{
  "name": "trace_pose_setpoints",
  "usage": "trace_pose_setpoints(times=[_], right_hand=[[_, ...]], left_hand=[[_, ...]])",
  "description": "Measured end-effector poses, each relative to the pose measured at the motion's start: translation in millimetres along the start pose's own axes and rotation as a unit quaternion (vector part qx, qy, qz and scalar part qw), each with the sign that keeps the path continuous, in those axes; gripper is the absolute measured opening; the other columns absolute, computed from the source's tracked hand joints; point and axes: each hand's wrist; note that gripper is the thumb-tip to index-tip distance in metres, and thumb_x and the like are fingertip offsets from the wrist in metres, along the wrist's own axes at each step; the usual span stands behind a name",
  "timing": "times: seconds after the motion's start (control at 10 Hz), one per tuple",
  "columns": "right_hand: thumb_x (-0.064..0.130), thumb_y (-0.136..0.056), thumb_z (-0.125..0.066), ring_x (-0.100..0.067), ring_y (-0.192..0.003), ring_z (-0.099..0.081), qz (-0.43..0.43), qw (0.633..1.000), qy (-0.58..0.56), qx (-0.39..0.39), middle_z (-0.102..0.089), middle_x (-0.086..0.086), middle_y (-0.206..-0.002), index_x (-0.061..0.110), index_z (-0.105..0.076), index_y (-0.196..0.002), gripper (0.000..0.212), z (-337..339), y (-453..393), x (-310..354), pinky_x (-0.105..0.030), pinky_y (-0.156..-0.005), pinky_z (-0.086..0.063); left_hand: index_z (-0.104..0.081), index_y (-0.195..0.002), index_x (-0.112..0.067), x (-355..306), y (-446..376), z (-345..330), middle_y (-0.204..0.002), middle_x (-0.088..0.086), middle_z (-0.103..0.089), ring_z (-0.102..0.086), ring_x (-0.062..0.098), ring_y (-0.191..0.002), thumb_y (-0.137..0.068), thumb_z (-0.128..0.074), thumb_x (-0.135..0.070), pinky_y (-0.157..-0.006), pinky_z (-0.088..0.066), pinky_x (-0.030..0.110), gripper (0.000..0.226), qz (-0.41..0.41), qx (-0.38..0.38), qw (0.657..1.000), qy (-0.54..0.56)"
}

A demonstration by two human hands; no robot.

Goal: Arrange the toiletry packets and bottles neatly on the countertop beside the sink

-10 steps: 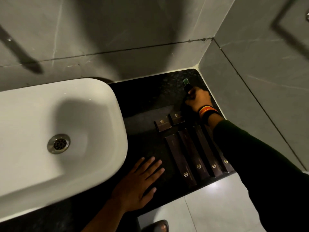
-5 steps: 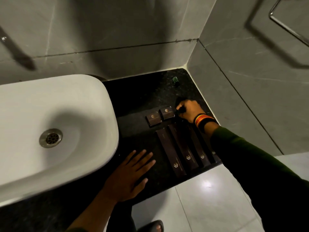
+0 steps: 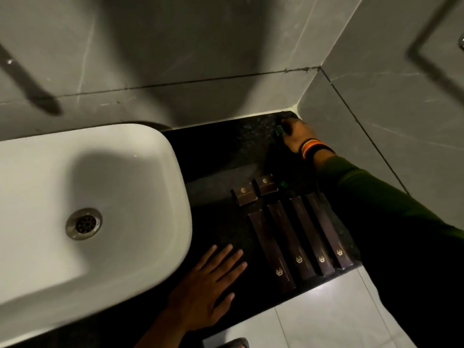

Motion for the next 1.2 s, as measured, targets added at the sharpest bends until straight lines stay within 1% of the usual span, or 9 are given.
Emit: trace_pose_setpoints(times=[0.1,0.2,0.3,0.5,0.6,0.8,1.0,1.1,1.2], right_hand=[[0.025,-0.09,-0.063,-0.04,-0.129,-0.051,0.0,0.999,0.023,0.037,-0.052,-0.021,-0.142,0.009,-0.055,-0.136,0.049,-20,-16,8,-0.043,-0.109,-0.042],[0.019,-0.09,-0.059,-0.047,-0.117,-0.056,-0.009,0.997,0.067,0.025,-0.055,-0.025,-0.13,0.009,-0.059,-0.128,0.039,-34,-8,9,-0.048,-0.1,-0.047],[0.016,-0.091,-0.054,-0.048,-0.114,-0.056,-0.007,0.997,0.071,0.001,-0.057,-0.026,-0.124,0.012,-0.06,-0.126,0.036,-39,8,1,-0.048,-0.097,-0.046],[0.016,-0.085,-0.067,-0.035,-0.11,-0.064,-0.046,0.996,-0.053,-0.06,-0.07,-0.016,-0.116,0.015,-0.067,-0.117,0.033,-1,46,-20,-0.036,-0.098,-0.048],[0.015,-0.083,-0.073,-0.028,-0.102,-0.068,-0.049,0.996,-0.063,-0.034,-0.073,-0.011,-0.107,0.014,-0.074,-0.103,0.02,16,70,-35,-0.029,-0.094,-0.049],[0.005,-0.077,-0.077,-0.029,-0.103,-0.068,-0.027,0.999,-0.005,0.027,-0.073,-0.011,-0.108,0.017,-0.074,-0.094,0.021,4,98,-58,-0.034,-0.098,-0.052],[0.01,-0.077,-0.078,-0.034,-0.11,-0.065,-0.04,0.997,0.039,0.061,-0.071,-0.016,-0.114,0.014,-0.072,-0.107,0.031,-7,106,-56,-0.038,-0.099,-0.051],[0.008,-0.075,-0.077,-0.036,-0.116,-0.062,-0.035,0.997,0.042,0.059,-0.066,-0.019,-0.124,0.013,-0.064,-0.124,0.05,0,111,-55,-0.04,-0.101,-0.049],[0.003,-0.077,-0.071,-0.036,-0.118,-0.06,-0.04,0.999,0.014,-0.02,-0.061,-0.019,-0.129,0.012,-0.06,-0.129,0.053,15,137,-64,-0.035,-0.101,-0.047]], left_hand=[[-0.036,-0.173,-0.023,0,0,1,-0.183,0.001,-0.022,-0.014,0.025,-0.17,-0.104,-0.055,-0.047,-0.132,-0.016,0.051,0.076,0.0,0.006,1.0,-0.001],[-0.033,-0.174,-0.023,1,1,1,-0.184,0.0,-0.019,-0.011,0.025,-0.171,-0.105,-0.054,-0.047,-0.133,-0.012,0.051,0.076,0.0,0.019,1.0,0.001],[-0.032,-0.174,-0.023,0,0,0,-0.185,-0.001,-0.016,-0.009,0.024,-0.171,-0.106,-0.053,-0.047,-0.133,-0.01,0.052,0.076,0.005,0.023,1.0,0.01],[-0.034,-0.174,-0.024,2,0,-2,-0.184,-0.001,-0.017,-0.011,0.025,-0.171,-0.105,-0.054,-0.047,-0.133,-0.009,0.051,0.076,0.003,0.02,1.0,0.012],[-0.034,-0.173,-0.025,2,0,-4,-0.184,-0.001,-0.018,-0.012,0.025,-0.17,-0.105,-0.055,-0.048,-0.133,-0.01,0.051,0.075,0.002,0.024,1.0,0.004],[-0.038,-0.172,-0.023,3,2,-4,-0.184,-0.001,-0.02,-0.013,0.025,-0.17,-0.106,-0.056,-0.043,-0.135,-0.012,0.052,0.072,-0.005,-0.005,1.0,0.026],[-0.037,-0.172,-0.025,2,1,-6,-0.184,-0.002,-0.02,-0.014,0.025,-0.17,-0.104,-0.055,-0.045,-0.133,-0.011,0.051,0.073,-0.003,0.003,1.0,0.018],[-0.037,-0.173,-0.025,5,3,-9,-0.184,-0.002,-0.019,-0.013,0.025,-0.17,-0.105,-0.055,-0.046,-0.134,-0.009,0.05,0.073,-0.004,-0.003,1.0,0.022],[-0.036,-0.173,-0.024,4,2,-11,-0.184,-0.001,-0.019,-0.013,0.026,-0.17,-0.108,-0.049,-0.047,-0.135,-0.008,0.05,0.07,-0.008,-0.009,0.999,0.035]])
Point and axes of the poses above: each hand's wrist, its own y-axis away from the middle knuckle, its own z-axis out of the back of the hand, x = y × z
